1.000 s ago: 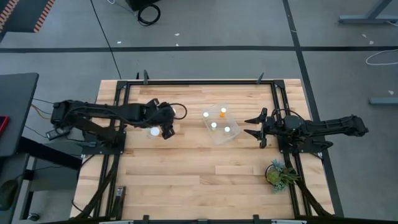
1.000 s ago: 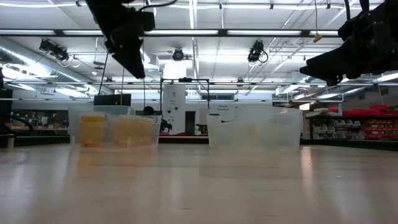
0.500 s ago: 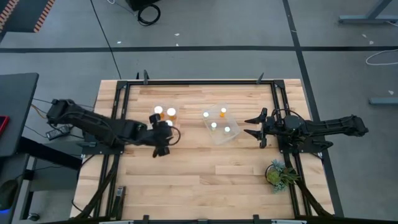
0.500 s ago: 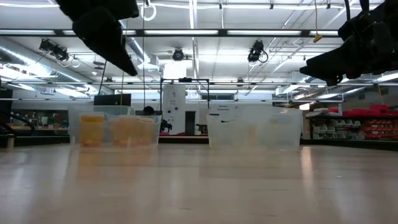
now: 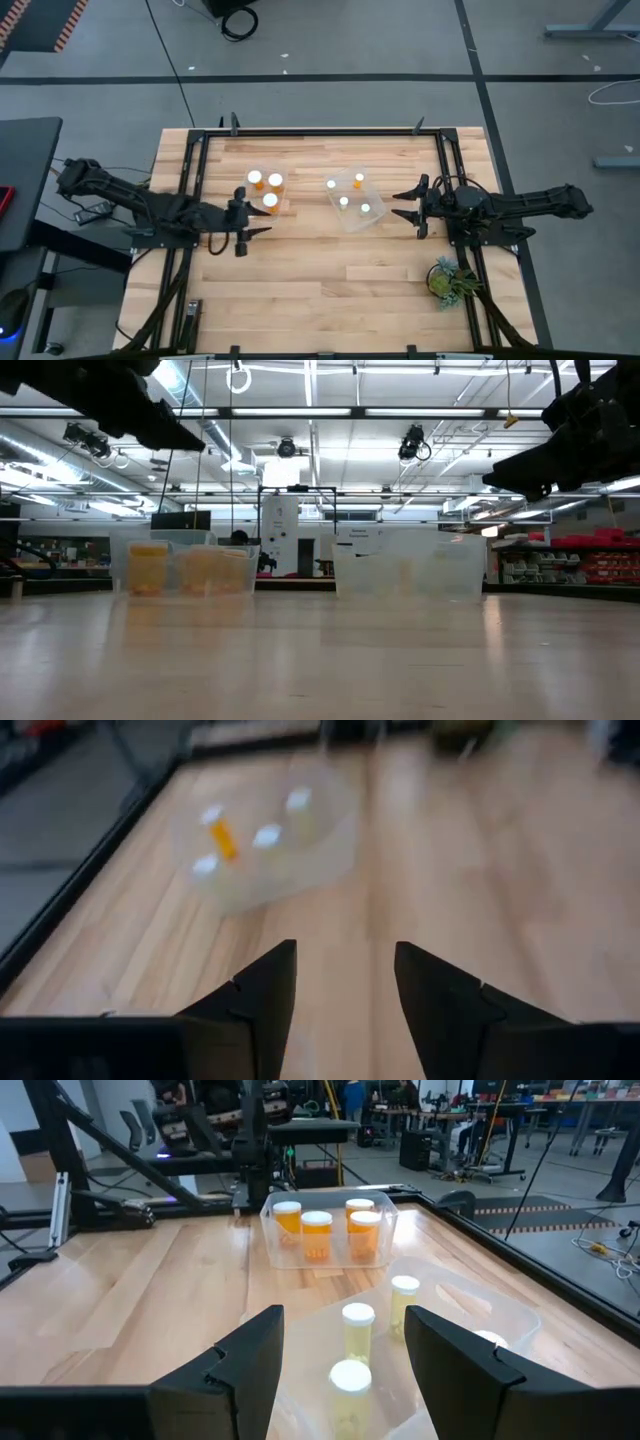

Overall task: Pick and place medicine bottles into bin by pill shape (circle, oval)
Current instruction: Return to Home Position

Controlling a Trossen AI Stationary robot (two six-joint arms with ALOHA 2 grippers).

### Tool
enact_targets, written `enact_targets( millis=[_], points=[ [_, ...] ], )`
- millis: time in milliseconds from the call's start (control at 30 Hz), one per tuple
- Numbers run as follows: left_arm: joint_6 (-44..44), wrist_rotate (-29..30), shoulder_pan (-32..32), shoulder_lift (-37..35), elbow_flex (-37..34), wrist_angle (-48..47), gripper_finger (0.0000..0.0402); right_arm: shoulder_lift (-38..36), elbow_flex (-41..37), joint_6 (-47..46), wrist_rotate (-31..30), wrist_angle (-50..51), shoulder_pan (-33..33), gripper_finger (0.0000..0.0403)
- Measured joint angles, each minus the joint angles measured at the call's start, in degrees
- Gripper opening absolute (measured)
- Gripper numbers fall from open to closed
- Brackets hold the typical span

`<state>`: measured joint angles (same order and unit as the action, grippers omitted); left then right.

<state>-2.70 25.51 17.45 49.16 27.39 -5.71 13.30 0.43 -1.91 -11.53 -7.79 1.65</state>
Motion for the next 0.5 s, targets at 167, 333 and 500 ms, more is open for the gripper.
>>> enact_targets(
  millis=[167, 333, 500],
  points=[
    [1.92, -2.79, 0.0, -7.36, -8.08, 13.6, 0.0164, 0.19, 0.0, 0.0, 0.0, 0.08, -0.01, 0.0216],
    [3.0, -2.87, -0.1, -13.01, -16.19, 24.49, 0.0139, 0.28, 0.0, 0.0, 0.0, 0.55, 0.0, 0.0216],
    [3.54, -2.93, -0.42, -16.51, -22.54, 32.0, 0.011, 0.28, 0.0, 0.0, 0.0, 1.03, -0.02, 0.0216]
  ],
)
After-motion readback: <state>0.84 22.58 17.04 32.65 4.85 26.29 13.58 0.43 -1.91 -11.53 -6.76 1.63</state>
